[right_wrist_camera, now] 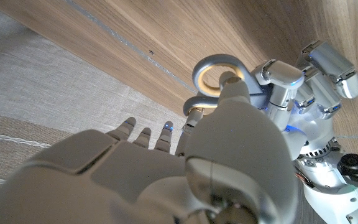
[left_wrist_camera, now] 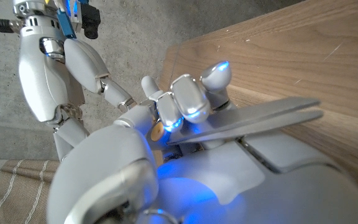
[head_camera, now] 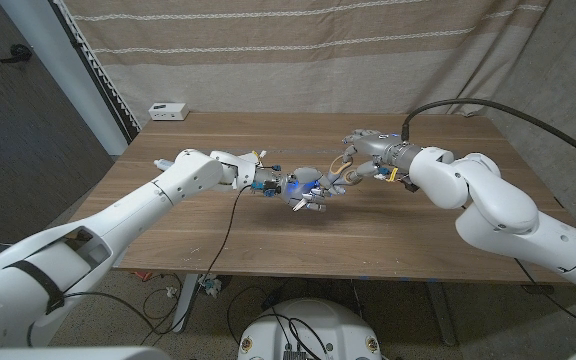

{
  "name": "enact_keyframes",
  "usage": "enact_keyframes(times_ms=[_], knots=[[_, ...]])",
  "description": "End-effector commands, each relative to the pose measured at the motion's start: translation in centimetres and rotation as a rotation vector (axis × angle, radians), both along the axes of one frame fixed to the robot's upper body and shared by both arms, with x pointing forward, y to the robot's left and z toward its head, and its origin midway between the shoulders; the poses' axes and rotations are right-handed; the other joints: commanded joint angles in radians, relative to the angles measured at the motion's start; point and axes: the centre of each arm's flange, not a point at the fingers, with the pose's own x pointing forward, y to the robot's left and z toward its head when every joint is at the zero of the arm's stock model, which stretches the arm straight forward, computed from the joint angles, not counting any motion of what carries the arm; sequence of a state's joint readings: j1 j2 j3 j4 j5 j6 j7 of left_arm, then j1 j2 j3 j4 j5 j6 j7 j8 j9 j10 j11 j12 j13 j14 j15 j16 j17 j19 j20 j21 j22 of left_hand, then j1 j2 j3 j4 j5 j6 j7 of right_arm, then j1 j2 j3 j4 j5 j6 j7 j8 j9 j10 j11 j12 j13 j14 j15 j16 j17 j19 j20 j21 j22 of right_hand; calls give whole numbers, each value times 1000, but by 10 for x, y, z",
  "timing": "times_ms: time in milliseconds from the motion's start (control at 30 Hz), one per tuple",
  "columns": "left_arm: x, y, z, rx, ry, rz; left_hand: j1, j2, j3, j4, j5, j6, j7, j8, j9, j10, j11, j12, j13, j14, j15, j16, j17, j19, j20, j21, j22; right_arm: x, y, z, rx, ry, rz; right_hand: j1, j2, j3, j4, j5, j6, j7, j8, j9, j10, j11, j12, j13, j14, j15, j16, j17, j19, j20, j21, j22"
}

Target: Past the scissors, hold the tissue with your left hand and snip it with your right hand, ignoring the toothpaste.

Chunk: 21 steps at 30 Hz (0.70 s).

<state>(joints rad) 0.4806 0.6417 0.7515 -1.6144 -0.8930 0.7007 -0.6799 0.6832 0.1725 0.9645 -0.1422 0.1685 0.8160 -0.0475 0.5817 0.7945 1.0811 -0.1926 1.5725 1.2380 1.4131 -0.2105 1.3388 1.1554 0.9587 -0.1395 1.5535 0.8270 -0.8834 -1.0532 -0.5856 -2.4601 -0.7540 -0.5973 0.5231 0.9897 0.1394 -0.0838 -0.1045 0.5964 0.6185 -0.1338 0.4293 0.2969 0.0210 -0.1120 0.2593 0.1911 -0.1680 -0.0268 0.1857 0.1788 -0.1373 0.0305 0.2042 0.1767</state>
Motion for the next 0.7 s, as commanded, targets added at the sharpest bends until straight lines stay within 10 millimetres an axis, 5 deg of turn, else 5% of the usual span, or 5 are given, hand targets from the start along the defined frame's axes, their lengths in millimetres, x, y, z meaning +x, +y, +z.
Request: enact_keyframes(times_ms=[33,700], knots=[[-2,0,1,21,-11,-6,10,1,6,-1,6,8,17,3,5,-10,-2,1,3,4,1,5,6,-4,-71,3,5,3,1,-1,-43,-14,-12,15,-5,-7,-5,8,12,-3,7,-2,14,-7,8,0,-48,-37,9,1,6,3,7,3],[-3,3,0,32,-21,-25,11,1,6,-1,5,12,15,0,-4,-13,-1,2,4,2,1,6,11,-2,-71,5,9,-4,3,-4,-76,-44,-22,19,-8,-20,-3,16,6,-8,-6,-19,43,-18,11,0,-35,-43,8,2,5,10,1,3]])
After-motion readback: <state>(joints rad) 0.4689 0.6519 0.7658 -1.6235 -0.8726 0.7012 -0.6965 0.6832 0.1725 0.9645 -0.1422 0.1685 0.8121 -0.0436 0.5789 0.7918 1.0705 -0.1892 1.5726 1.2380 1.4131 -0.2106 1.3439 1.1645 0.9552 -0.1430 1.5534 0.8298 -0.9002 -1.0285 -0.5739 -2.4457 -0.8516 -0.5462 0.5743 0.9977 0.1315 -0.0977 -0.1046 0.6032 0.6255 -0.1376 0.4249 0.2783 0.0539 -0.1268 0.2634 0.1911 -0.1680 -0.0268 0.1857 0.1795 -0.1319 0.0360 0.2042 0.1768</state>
